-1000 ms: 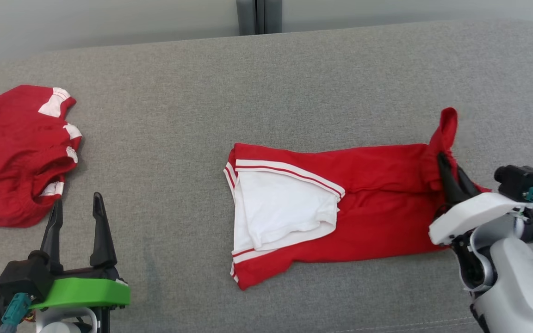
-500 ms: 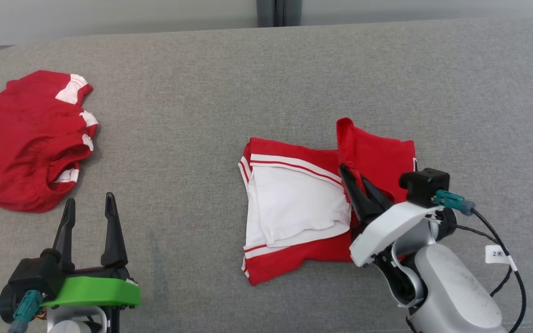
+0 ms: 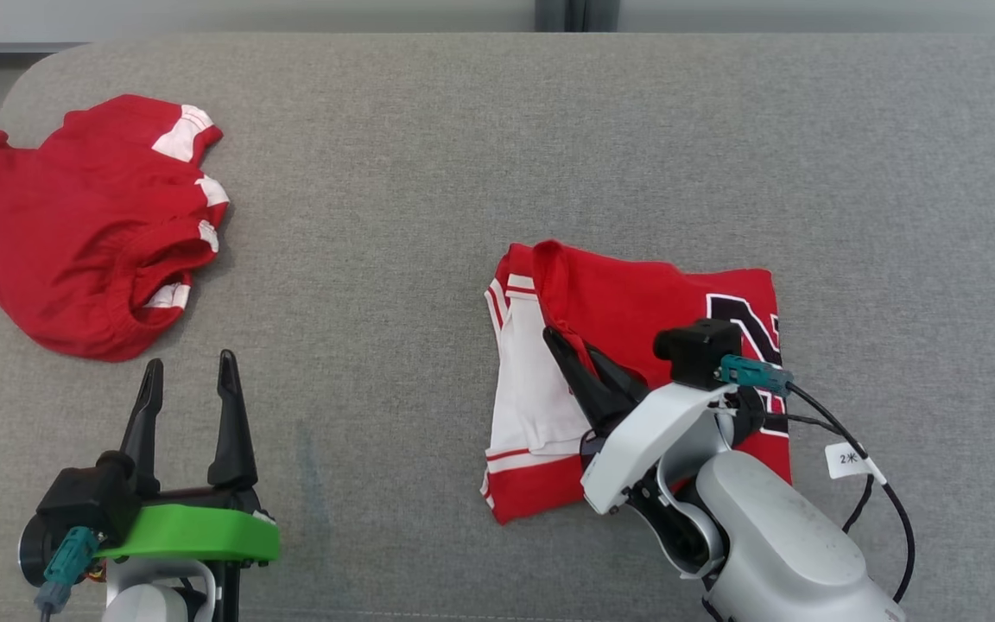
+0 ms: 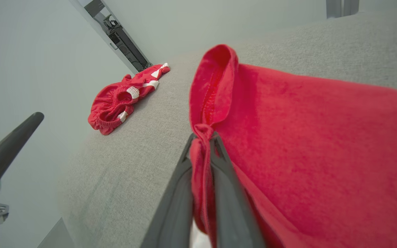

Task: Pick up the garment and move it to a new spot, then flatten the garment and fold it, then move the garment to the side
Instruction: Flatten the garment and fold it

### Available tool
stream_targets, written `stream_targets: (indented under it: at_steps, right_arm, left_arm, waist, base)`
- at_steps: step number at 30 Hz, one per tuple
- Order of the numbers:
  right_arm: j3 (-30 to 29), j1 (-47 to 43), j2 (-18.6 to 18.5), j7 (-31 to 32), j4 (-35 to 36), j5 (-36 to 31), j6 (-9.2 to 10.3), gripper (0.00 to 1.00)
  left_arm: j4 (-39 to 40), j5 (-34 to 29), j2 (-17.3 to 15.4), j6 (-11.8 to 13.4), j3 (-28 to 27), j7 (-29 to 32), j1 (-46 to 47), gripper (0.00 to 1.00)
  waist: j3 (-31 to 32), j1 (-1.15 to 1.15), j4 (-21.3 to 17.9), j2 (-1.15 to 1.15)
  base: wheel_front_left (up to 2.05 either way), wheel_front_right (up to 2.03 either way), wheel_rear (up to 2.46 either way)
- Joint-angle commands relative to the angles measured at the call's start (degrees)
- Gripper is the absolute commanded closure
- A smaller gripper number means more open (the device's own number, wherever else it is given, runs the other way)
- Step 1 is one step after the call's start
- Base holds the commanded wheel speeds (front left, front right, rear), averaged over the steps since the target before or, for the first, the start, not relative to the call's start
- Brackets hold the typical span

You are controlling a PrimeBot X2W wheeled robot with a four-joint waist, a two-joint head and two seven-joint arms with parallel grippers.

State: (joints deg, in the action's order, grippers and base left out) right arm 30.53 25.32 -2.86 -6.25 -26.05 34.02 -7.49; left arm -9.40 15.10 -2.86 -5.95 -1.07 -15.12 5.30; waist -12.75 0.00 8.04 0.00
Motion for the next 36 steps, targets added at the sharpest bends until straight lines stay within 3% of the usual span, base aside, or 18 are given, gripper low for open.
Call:
stream_targets:
  at_steps: [1,3,4,5,6,13,19,25,30,36]
  right_arm:
    - [0.8,1.2,-0.09,-0.79,-0.78,0.95,0.02,1.0]
    - [2.6,1.99,-0.07,-1.26,-2.21,2.09,0.01,1.0]
    - [3.36,2.49,-0.07,-1.71,-2.96,2.73,0.01,0.88]
    - [3.93,3.1,-0.13,-2.08,-3.66,2.67,0.01,0.58]
    - [4.36,3.7,-0.15,-2.52,-4.6,2.93,0.01,0.0]
    - [2.34,7.17,-0.2,-6.99,-7.27,0.23,0.02,0.0]
    - [-4.99,6.46,-4.81,-8.68,-5.19,-3.72,0.01,0.0]
    - [-13.38,1.64,-9.34,-8.93,0.09,-7.4,0.02,0.0]
    - [-19.28,-4.66,-10.12,-8.93,6.39,-10.03,0.02,0.0]
    - [-21.96,-11.58,-9.28,-8.93,12.9,-12.01,0.02,0.0]
  left_arm:
    - [-0.06,0.87,-0.09,0.36,0.16,-0.01,1.03,0.0]
    - [-0.17,0.81,-0.08,0.39,0.36,-0.01,1.22,0.0]
    - [-0.23,0.83,-0.08,0.38,0.42,-0.01,1.29,0.0]
    - [-0.31,0.87,-0.08,0.41,0.47,-0.01,1.34,0.0]
    - [-0.45,0.92,-0.08,0.47,0.55,-0.01,1.36,0.0]
    - [-0.93,0.6,-0.08,0.35,-0.12,-0.01,0.56,0.0]
    - [-0.77,0.17,-0.08,0.16,-0.3,-0.01,-0.41,0.0]
    - [-0.75,-0.04,-0.08,0.15,-0.61,-0.01,-1.01,0.0]
    - [-0.48,-0.16,-0.09,0.28,-1.3,-0.01,-1.81,0.0]
    - [-0.22,-0.62,-0.09,0.44,-1.91,-0.01,-2.91,0.0]
  waist:
    - [-0.36,0.0,0.59,0.0]
    - [-0.43,0.0,0.9,0.0]
    - [-0.45,0.0,1.01,0.0]
    - [-0.44,0.0,1.08,0.0]
    - [-0.39,0.0,1.15,0.0]
    - [0.99,0.0,0.11,0.0]
    - [2.28,0.0,-1.2,0.0]
    - [3.42,0.0,-2.2,0.0]
    - [4.42,0.0,-3.38,0.0]
    - [5.6,0.0,-4.78,0.0]
  base:
    - [0.0,0.0,0.0]
    - [0.0,0.0,0.0]
    - [0.0,0.0,0.0]
    - [0.0,0.0,0.0]
    - [0.0,0.0,0.0]
    - [0.0,0.0,0.0]
    - [0.0,0.0,0.0]
    - [0.0,0.0,0.0]
    - [0.0,0.0,0.0]
    - [0.0,0.0,0.0]
